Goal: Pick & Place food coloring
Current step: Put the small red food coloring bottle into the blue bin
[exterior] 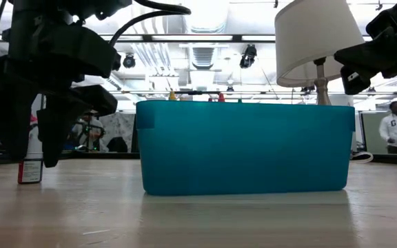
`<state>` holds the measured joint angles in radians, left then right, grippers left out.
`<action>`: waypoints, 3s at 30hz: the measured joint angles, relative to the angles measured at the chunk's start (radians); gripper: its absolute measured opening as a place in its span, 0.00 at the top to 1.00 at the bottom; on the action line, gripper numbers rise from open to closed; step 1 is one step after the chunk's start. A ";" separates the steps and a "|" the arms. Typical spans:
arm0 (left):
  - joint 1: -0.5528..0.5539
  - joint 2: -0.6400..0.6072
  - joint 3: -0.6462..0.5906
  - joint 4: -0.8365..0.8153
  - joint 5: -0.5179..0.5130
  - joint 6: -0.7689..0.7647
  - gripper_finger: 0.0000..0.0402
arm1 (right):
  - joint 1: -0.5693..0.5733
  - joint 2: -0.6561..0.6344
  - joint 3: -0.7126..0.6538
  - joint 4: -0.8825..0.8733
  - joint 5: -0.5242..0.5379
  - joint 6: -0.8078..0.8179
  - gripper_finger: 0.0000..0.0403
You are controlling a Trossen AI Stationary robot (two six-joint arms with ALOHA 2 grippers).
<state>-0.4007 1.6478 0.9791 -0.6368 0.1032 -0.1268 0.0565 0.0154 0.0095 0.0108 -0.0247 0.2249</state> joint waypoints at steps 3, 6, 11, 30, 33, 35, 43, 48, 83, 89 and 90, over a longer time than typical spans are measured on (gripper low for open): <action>0.001 0.000 -0.001 0.001 0.000 0.000 0.70 | 0.000 0.000 0.000 0.000 0.000 0.000 0.98; 0.004 0.000 -0.003 0.000 0.000 -0.001 0.70 | 0.000 0.000 0.000 0.000 0.000 0.000 0.98; 0.006 0.000 -0.003 0.000 0.000 -0.001 0.71 | 0.000 0.000 0.000 0.000 0.000 0.000 0.98; 0.013 -0.001 0.037 -0.037 0.000 0.017 0.87 | 0.000 0.000 0.000 0.000 0.000 0.000 0.98; 0.015 -0.008 0.083 -0.078 0.000 0.022 0.87 | 0.000 0.000 0.000 0.000 0.000 0.000 0.98; 0.019 -0.008 0.124 -0.101 0.000 0.022 0.87 | 0.000 0.000 0.000 0.000 0.000 0.000 0.98; 0.052 -0.005 0.298 -0.206 -0.007 0.100 0.87 | 0.000 0.000 0.000 0.000 0.000 0.000 0.98; 0.088 0.013 0.394 -0.212 -0.013 0.153 0.86 | 0.000 0.000 0.000 0.000 0.000 0.000 0.98; 0.152 0.434 0.870 -0.291 -0.008 0.265 0.86 | 0.000 0.000 0.000 0.000 0.000 0.000 0.98; 0.151 0.469 0.868 -0.290 -0.007 0.265 0.86 | 0.000 0.000 0.000 0.000 0.000 0.000 0.98; 0.151 0.473 0.868 -0.290 -0.007 0.265 0.86 | 0.000 0.000 0.000 0.000 0.000 0.000 0.98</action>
<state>-0.2497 2.1203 1.8469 -0.9272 0.0959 0.1387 0.0566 0.0154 0.0095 0.0109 -0.0248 0.2249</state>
